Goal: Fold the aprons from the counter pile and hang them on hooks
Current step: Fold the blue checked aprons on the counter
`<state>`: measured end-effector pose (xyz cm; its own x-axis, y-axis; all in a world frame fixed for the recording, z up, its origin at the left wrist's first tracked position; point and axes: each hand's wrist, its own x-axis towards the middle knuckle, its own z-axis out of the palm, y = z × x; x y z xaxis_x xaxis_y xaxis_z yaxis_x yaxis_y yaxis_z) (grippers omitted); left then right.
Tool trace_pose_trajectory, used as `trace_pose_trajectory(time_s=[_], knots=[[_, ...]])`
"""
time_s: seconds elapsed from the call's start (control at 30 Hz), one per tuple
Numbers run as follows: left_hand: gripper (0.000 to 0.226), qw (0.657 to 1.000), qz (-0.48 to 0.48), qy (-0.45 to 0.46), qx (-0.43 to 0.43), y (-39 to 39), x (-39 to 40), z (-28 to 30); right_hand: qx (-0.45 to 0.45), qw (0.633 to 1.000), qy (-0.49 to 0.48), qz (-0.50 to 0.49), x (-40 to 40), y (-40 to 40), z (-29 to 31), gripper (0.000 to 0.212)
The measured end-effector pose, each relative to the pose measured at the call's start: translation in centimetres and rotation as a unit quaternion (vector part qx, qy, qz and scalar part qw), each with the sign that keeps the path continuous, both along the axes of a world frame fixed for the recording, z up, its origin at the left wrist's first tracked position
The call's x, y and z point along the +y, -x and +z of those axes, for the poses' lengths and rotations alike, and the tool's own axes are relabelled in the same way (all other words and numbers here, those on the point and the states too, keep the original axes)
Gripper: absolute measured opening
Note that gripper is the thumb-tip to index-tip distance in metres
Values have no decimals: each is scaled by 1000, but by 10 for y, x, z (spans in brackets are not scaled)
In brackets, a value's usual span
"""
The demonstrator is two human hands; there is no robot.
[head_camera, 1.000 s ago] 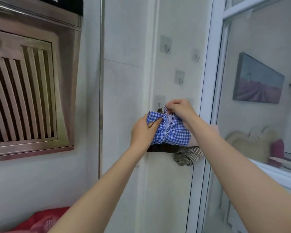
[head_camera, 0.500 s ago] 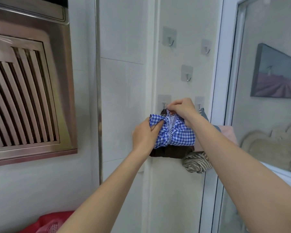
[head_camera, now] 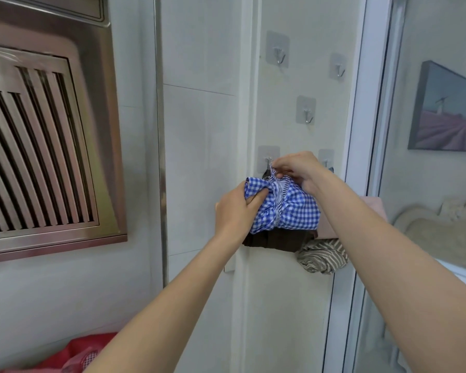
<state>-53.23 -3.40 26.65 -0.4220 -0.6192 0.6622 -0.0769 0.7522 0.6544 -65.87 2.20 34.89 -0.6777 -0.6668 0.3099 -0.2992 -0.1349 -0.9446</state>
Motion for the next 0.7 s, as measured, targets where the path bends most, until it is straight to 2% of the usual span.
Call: trace_pose_trajectory(time_s=[0.13, 0.23, 0.3, 0.37, 0.43, 0.57, 0.7], knots=[[25, 1000, -1, -15, -21, 0, -5, 1, -6, 996, -88, 0, -2, -6, 10, 16], [29, 999, 15, -1, -28, 0, -7, 0, 24, 997, -70, -25, -5, -9, 9, 13], [31, 999, 27, 13, -32, -1, -8, -4, 114, 988, -32, -102, -5, -4, -5, 13], [31, 999, 34, 22, -25, -3, -8, -7, 246, 949, -19, -196, 0, -4, -29, 19], [32, 998, 45, 28, -22, -2, -3, -9, 341, 913, -42, -221, 4, -5, -59, 29], [46, 995, 89, 35, -22, 5, 6, -4, 335, 914, 29, -227, 1, 1, -92, 32], [52, 992, 122, -27, -17, 17, -9, -4, 345, 882, 98, -306, -16, 5, -102, 49]])
